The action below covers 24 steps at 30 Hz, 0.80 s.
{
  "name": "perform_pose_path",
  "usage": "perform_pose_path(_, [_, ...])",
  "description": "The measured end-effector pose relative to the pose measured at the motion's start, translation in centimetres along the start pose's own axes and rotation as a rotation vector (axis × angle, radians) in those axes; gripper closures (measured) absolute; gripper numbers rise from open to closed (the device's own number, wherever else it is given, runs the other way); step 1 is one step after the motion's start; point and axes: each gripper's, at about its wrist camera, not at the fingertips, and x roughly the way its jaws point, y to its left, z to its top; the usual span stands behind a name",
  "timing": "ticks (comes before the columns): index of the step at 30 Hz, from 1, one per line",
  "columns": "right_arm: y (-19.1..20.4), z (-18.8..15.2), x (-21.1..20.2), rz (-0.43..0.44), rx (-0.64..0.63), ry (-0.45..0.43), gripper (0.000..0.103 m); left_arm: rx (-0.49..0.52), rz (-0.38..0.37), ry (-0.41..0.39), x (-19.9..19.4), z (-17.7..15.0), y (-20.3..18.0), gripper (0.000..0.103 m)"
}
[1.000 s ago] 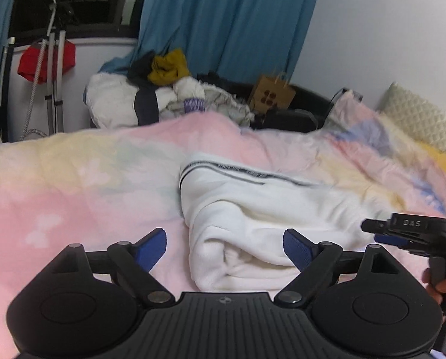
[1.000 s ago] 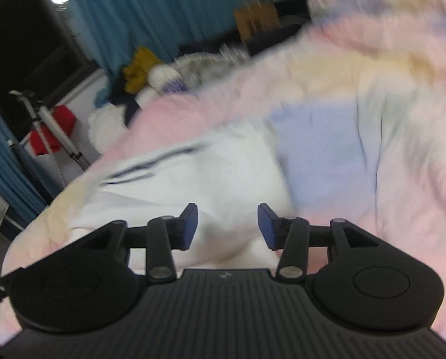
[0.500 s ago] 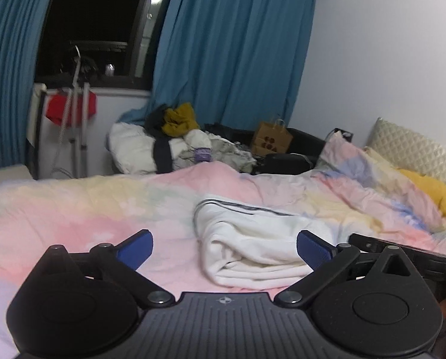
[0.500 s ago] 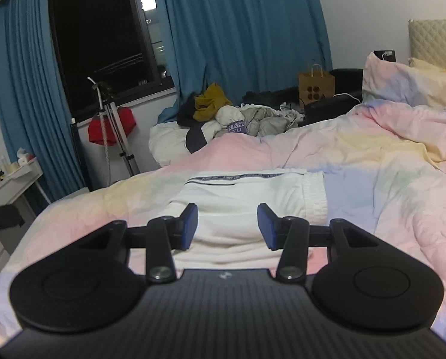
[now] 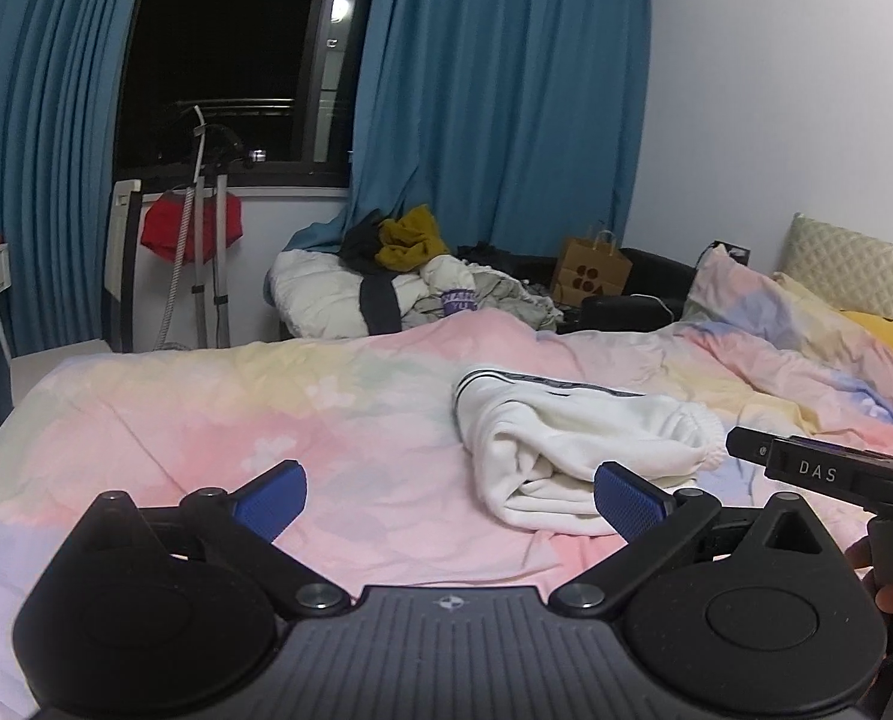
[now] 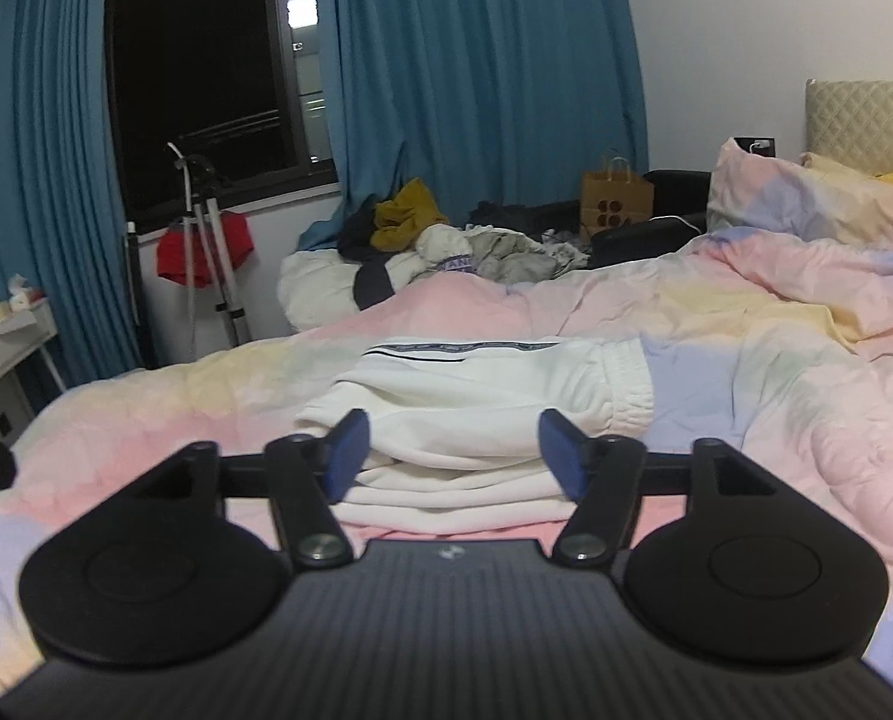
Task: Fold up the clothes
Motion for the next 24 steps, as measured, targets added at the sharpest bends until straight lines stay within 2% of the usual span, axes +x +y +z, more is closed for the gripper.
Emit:
perform_pose_path(2, [0.1,-0.2,0.6,0.003,0.015,0.006,0.016,-0.006,0.010,0.002,0.4,-0.2,0.4,0.000])
perform_pose_path(3, [0.1,-0.3,0.8,0.009,0.027,0.009,0.012,-0.009,0.016,0.004,0.6,-0.2,0.6,0.000])
perform_pose_path(8, [1.2,-0.7,1.3,-0.014,-0.031,0.025,0.011,-0.011,0.023,0.034,1.2,-0.6,1.3,0.000])
perform_pose_path(24, [2.0,-1.3,1.6,-0.042,-0.075,0.063,0.011,0.028,0.070,0.020,1.0,-0.9,0.3,0.000])
